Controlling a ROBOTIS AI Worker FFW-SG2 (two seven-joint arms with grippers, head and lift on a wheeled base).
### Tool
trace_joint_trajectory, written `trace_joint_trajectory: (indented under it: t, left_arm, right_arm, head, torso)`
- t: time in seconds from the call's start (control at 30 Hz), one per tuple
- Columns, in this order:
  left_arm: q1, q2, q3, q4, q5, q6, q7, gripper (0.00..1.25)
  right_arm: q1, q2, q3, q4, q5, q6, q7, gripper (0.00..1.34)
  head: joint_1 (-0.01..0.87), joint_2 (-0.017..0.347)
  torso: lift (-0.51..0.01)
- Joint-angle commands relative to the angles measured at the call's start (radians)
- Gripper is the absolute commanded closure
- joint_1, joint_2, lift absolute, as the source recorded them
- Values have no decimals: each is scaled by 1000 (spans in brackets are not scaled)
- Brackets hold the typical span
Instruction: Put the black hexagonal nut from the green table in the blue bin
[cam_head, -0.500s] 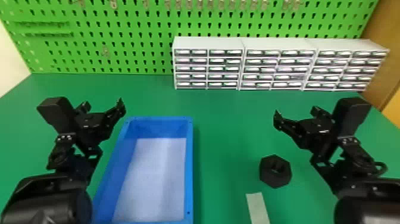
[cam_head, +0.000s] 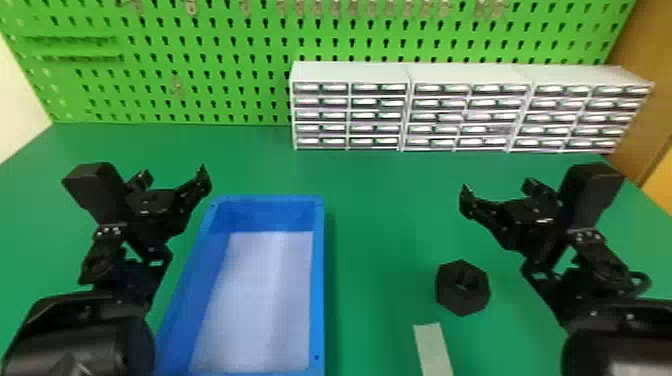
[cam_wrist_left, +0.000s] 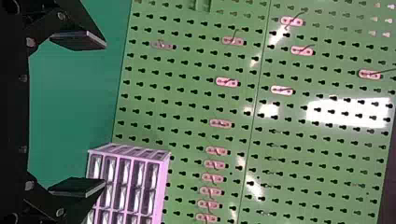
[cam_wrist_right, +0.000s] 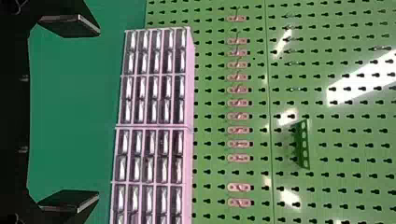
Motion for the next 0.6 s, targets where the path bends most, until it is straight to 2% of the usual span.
trace_joint_trajectory:
  t: [0.0,0.33,0.57]
  left_arm:
    - [0,0,0,0,-2,0,0,231]
    - [0,0,2,0,-3,0,0,231]
    - [0,0,2,0,-6,0,0,231]
  right_arm:
    - [-1,-1,0,0,0,4,0,79]
    - [-7,-1,0,-12,3,46,0,81]
    - [-45,-17,12,-74,29,255,0,81]
  head:
    - [686,51]
    - [686,51]
    - [686,51]
  torso:
    - [-97]
    - [-97]
    - [-97]
